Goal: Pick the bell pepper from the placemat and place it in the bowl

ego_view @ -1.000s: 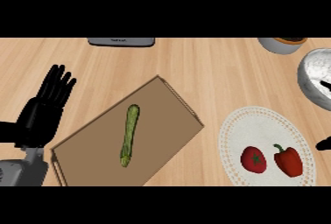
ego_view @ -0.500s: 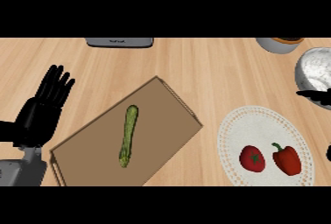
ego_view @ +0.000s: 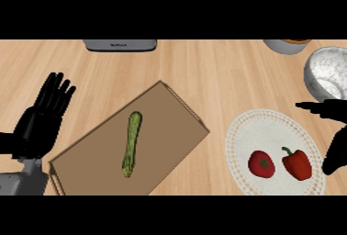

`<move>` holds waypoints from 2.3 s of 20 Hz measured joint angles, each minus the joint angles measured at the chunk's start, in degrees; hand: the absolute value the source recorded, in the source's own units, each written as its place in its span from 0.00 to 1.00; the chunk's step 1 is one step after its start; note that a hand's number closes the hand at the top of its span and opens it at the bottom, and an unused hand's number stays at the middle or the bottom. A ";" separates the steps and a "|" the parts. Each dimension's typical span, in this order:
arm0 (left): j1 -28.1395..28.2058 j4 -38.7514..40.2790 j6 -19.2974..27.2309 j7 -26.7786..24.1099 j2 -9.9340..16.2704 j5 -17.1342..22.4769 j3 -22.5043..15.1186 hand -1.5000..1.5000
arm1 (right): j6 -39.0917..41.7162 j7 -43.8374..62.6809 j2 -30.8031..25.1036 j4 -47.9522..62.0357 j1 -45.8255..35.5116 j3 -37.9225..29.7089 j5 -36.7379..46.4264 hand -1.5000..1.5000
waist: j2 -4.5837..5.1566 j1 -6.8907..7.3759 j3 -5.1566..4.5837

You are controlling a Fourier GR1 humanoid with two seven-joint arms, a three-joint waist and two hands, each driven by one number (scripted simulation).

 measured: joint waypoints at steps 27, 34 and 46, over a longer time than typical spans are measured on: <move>0.34 -2.03 -4.36 3.40 -3.87 -3.91 5.51 0.50 | -5.08 -17.49 13.15 -1.13 14.78 -7.98 31.12 0.00 | 0.06 0.04 0.05; -0.98 -1.95 -5.13 5.18 -4.74 -4.49 6.65 0.50 | -3.94 -20.72 16.64 5.67 11.87 -8.61 37.36 1.00 | 0.06 0.07 0.02; 0.14 -1.91 -6.13 4.26 -6.56 -6.41 6.86 0.50 | -5.55 -30.75 16.07 7.63 9.69 -5.47 48.94 1.00 | -0.15 0.08 -0.27</move>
